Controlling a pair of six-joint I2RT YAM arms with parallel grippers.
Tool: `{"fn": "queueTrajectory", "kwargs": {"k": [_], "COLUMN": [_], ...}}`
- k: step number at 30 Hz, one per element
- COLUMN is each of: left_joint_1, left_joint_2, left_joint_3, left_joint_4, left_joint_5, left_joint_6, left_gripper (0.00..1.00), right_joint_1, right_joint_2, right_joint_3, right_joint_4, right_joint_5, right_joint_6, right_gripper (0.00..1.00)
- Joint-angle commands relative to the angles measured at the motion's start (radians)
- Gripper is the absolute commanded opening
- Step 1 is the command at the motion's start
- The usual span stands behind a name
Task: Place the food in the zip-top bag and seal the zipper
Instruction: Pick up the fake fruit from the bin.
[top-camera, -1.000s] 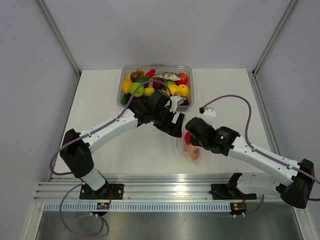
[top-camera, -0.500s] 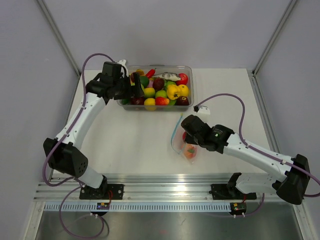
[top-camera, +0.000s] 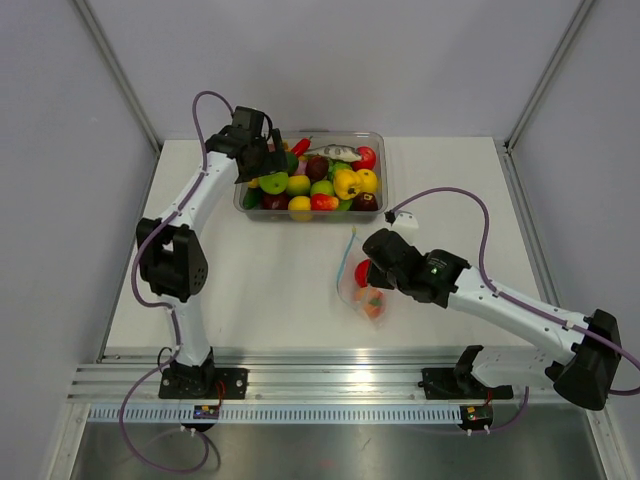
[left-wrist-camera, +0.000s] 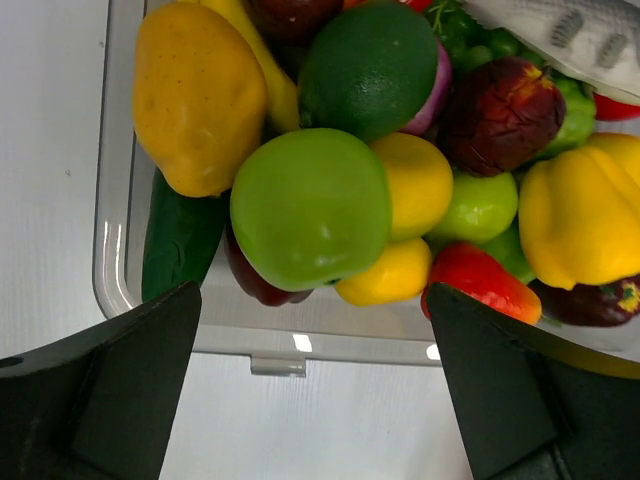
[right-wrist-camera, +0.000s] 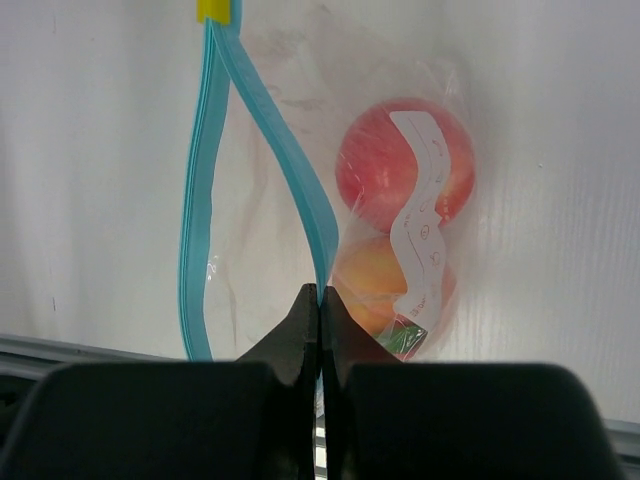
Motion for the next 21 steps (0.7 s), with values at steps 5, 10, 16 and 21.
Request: {"fn": "queueTrajectory", "kwargs": {"k": [5,10,16,21], "left_joint_1": [0.003,-0.007,-0.022,-0.039], "left_joint_2": [0.085,0.132,0.165,0.097], "left_joint_3": [0.079,0.099,0.102,0.055], "left_joint_4": [0.054,0.041,0.018,0.035], "left_joint_5": [-0.038,-0.053,-0.074,-0.103], "left_joint_6": [-0.071,-0.086,-0.082,-0.079], "left_gripper": [0.93,0.88,0.86,0.51], "right_joint_1": [-0.005,-0.005,-0.003,-0.005], "right_joint_2": [-0.032,-0.025,-0.018,-0.014], "right_joint_3": [0.004,0.004,-0.001,-0.001], "right_joint_4": [0.053,0.058,0.067,0.058], "right_joint_5": [-0.016,-0.019,-0.025,-0.026], "right_joint_6": [-0.005,-0.009,-0.008,-0.005], "right_gripper": [0.0,0.0,0.0,0.0]}}
